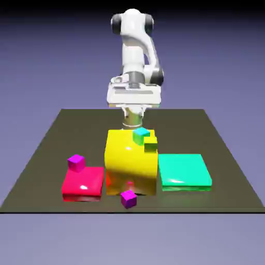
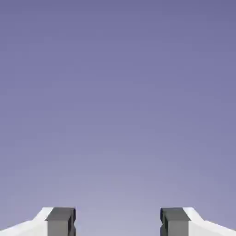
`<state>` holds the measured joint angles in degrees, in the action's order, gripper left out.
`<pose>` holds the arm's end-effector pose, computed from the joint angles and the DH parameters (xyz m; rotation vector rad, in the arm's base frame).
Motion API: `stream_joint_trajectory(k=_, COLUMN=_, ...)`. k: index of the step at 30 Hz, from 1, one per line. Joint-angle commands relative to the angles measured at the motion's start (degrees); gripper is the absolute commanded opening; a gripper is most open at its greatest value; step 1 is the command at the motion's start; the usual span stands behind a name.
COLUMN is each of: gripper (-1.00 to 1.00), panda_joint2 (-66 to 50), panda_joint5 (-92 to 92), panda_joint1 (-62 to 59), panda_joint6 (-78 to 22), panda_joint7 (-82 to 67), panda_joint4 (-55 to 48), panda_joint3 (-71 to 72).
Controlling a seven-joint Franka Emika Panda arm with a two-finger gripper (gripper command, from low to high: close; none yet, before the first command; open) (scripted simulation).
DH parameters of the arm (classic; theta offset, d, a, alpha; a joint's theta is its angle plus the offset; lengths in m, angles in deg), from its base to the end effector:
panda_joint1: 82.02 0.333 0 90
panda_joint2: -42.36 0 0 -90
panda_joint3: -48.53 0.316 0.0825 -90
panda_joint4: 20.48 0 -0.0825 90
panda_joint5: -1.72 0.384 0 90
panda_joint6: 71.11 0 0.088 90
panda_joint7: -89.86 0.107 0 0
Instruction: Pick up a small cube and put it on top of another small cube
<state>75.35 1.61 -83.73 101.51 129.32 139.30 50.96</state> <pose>0.3922 0.0055 0.4674 -2.5385 0.8857 -1.0791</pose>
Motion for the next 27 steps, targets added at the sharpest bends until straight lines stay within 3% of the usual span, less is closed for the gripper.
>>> stream_joint_trajectory(k=1, gripper=0.00, panda_joint2=0.27, panda_joint5=-0.09, panda_joint1=-1.99, panda_joint6=-1.15, panda_joint7=-2.50, panda_joint4=-1.01, panda_joint3=2.02)
stream_joint_trajectory(k=27, gripper=0.00, panda_joint2=7.38, panda_joint5=-2.37, panda_joint1=-53.62, panda_joint6=-31.11, panda_joint7=-67.28, panda_joint4=-27.16, panda_joint3=54.50)
